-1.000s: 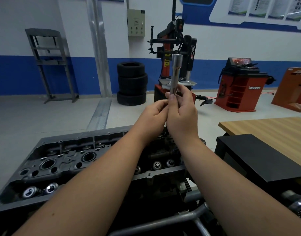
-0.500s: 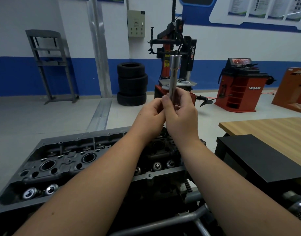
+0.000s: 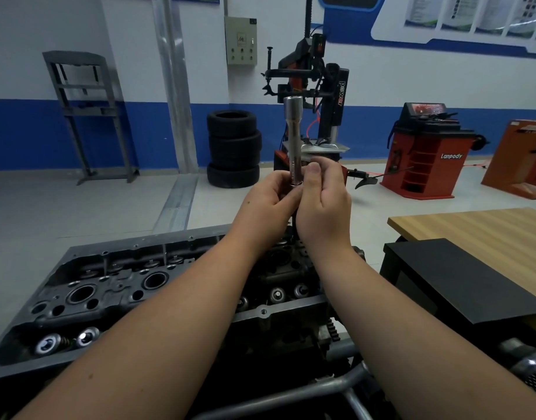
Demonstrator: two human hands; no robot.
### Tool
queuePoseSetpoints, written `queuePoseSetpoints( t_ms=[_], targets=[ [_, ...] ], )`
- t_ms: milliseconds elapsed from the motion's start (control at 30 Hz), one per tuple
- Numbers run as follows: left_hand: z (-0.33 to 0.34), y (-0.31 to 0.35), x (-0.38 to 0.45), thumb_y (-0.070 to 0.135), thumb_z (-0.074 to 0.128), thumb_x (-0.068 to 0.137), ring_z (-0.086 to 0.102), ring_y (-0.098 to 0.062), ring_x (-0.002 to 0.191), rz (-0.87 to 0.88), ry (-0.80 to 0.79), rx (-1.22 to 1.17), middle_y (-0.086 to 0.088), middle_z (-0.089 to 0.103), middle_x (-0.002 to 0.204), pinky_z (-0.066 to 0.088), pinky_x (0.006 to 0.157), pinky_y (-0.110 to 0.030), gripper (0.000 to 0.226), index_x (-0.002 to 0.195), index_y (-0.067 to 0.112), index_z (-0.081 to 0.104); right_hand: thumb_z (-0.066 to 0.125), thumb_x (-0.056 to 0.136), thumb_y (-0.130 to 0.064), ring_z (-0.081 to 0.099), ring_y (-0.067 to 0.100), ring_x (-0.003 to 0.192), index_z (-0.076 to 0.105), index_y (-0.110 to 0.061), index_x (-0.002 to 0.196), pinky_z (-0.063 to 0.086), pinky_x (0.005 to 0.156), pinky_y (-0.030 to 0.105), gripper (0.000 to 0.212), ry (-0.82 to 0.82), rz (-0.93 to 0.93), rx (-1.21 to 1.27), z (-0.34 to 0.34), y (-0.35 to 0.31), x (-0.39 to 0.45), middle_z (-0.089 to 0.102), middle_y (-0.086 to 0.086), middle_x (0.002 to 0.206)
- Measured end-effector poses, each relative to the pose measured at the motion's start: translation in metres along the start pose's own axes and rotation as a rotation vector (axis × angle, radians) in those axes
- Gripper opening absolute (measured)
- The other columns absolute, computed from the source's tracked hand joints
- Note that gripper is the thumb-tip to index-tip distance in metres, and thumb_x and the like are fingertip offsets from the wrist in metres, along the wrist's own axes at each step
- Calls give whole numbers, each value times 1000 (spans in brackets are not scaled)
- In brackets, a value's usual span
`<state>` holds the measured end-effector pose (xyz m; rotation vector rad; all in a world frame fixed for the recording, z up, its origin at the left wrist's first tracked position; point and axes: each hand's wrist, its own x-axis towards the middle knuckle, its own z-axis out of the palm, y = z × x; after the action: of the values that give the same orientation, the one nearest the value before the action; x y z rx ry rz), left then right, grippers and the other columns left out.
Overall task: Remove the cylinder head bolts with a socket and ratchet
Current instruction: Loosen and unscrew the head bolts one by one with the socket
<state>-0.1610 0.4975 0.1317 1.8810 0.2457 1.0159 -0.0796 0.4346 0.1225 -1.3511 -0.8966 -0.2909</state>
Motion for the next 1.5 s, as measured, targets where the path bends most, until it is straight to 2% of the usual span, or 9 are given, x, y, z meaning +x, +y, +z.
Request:
queuePoseSetpoints(
  t_ms=[133, 333, 600, 767, 933, 1067, 1233, 1400, 1500],
  targets=[
    [1, 2, 3, 25, 62, 102, 71, -4, 88, 87, 81, -35, 19, 73, 91, 61, 81, -27, 10, 102, 35, 63, 35, 107, -38, 56, -5, 78, 48, -36, 90, 40, 64, 9, 21, 53, 78, -6, -1, 1, 2, 60, -11, 87],
    [-9, 1, 6, 35, 60, 101, 74, -9, 91, 105, 270, -110, 4, 73, 95, 58, 73, -21, 1, 102, 34, 60, 39, 107, -37, 55, 7, 79, 54, -25, 96, 36, 61, 23, 22, -55, 116, -114, 5, 4, 3, 61, -4, 89],
    [-14, -1, 0, 25, 50, 107, 70, -1, 74, -178, 466, -238, -3, 64, 96, 51, 56, -16, 5, 105, 21, 52, 50, 100, -26, 55, 12, 81, 62, -21, 95, 35, 57, 22, 14, -269, 236, -373, 6, 6, 9, 64, 0, 96],
    [-30, 26, -9, 27, 48, 108, 67, -7, 74, -347, 635, -479, 0, 62, 92, 51, 51, -17, 10, 103, 21, 54, 50, 95, -21, 58, 18, 90, 65, -20, 97, 46, 73, 33, 15, -374, 237, -438, 7, -7, 6, 63, -1, 98],
    [-56, 33, -44, 26, 53, 106, 67, -10, 75, -439, 635, -634, -4, 64, 93, 53, 52, -19, 13, 107, 13, 56, 52, 93, -12, 60, 26, 102, 67, -14, 111, 53, 90, 41, 24, -705, 231, -729, 0, -11, 16, 66, 6, 111],
    [-62, 26, -65, 22, 53, 107, 64, -12, 70, -537, 625, -790, -7, 64, 92, 50, 47, -19, 14, 98, 11, 54, 55, 93, -14, 64, 29, 99, 70, -8, 109, 55, 86, 37, 23, -1032, 129, -998, -6, -22, 31, 69, 12, 108],
    [-63, 19, -71, 20, 48, 109, 62, -11, 68, -556, 650, -832, -6, 60, 90, 47, 44, -18, 20, 90, 13, 52, 58, 94, -28, 54, 18, 73, 52, -17, 76, 44, 69, 34, 22, -1140, 107, -1139, -7, -23, 37, 57, 4, 84],
    [-56, 21, -79, 18, 50, 108, 63, -15, 71, -578, 674, -717, -7, 65, 81, 48, 45, -19, 8, 105, 12, 54, 54, 97, -34, 54, 18, 74, 53, -17, 78, 41, 71, 34, 25, -1218, 108, -1201, -6, -26, 42, 54, 1, 83],
    [-57, 21, -81, 18, 49, 108, 61, -16, 72, -600, 683, -727, -8, 65, 79, 48, 45, -19, 10, 102, 10, 53, 51, 99, -31, 58, 24, 87, 62, -12, 95, 42, 75, 35, 22, -1280, 100, -1226, -4, -29, 43, 59, 5, 94]
  ],
)
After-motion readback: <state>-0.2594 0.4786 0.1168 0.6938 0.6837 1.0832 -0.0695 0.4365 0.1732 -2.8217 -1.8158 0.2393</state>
